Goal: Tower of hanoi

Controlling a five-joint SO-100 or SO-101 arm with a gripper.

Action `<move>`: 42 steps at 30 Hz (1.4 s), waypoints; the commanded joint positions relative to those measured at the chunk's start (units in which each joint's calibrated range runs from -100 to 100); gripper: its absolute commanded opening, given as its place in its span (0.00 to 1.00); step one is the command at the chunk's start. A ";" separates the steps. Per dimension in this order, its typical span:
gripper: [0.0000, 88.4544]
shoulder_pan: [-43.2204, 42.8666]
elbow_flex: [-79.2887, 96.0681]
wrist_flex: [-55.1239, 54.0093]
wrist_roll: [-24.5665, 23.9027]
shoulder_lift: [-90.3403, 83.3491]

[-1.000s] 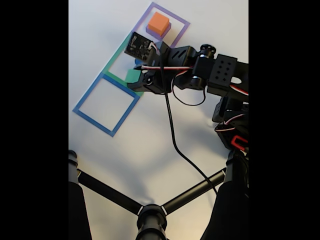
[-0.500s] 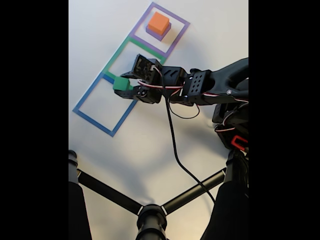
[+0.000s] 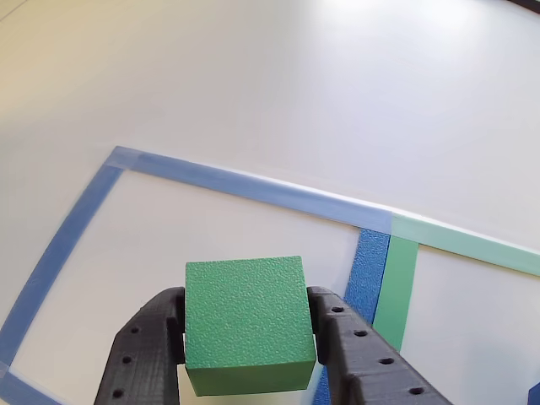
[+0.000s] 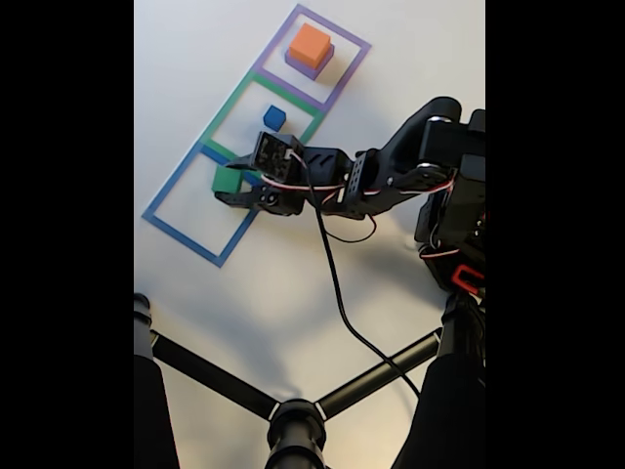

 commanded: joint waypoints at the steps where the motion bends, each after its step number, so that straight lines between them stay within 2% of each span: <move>1: 0.03 -1.50 -2.88 -2.61 0.94 0.59; 21: 0.04 -4.40 -7.70 -8.20 0.94 9.09; 25: 0.07 -4.47 -7.70 -9.09 0.94 9.97; 29: 0.17 -4.55 -7.61 -10.14 0.94 10.77; 42: 0.27 -3.25 -7.79 -10.38 0.94 10.69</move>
